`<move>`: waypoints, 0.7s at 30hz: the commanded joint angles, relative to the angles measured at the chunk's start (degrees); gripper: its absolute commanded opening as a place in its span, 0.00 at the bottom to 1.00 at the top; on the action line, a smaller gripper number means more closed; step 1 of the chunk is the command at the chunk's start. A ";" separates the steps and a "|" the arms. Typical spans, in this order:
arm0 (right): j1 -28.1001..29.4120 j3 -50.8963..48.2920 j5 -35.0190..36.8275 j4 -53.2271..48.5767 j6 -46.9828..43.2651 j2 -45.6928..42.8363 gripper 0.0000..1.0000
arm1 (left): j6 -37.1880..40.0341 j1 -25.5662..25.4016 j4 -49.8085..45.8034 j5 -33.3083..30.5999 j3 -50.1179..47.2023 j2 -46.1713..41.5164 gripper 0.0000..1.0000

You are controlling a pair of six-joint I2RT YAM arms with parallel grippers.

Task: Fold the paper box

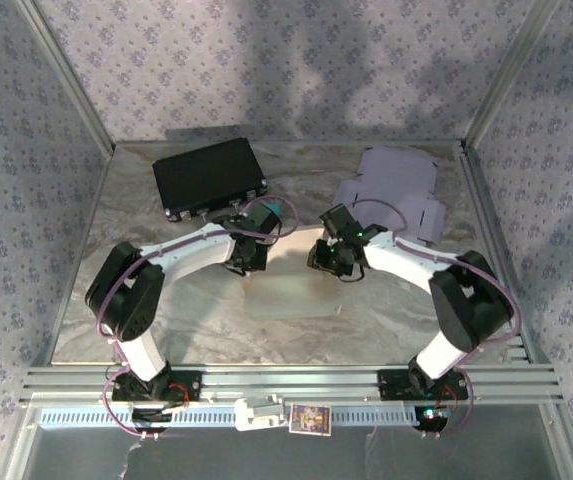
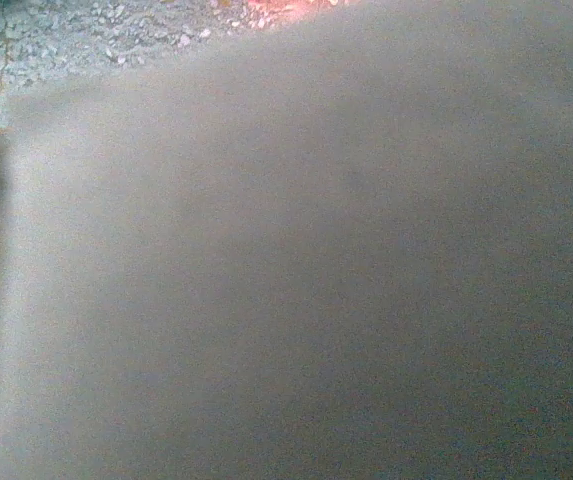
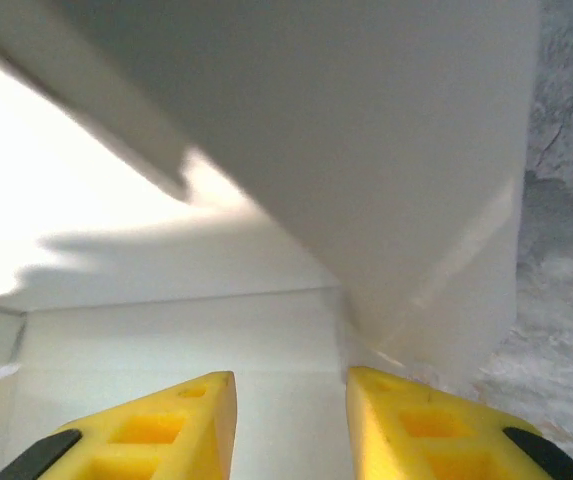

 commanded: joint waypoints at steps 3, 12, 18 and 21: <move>-7.44 4.67 -9.49 -3.32 -9.98 -11.90 0.38 | 8.06 5.27 4.36 11.88 -1.42 -4.51 0.00; -26.47 4.21 -29.63 -0.67 -12.53 -13.46 0.37 | 16.14 12.30 9.84 30.36 -3.37 -6.59 0.00; -29.17 2.19 -43.30 6.04 -15.08 -10.33 0.38 | 18.74 15.35 10.57 40.60 -2.71 -5.46 0.00; -28.63 3.99 -44.98 0.95 -20.73 -8.92 0.38 | 19.15 15.88 9.75 42.77 -1.58 -4.06 0.00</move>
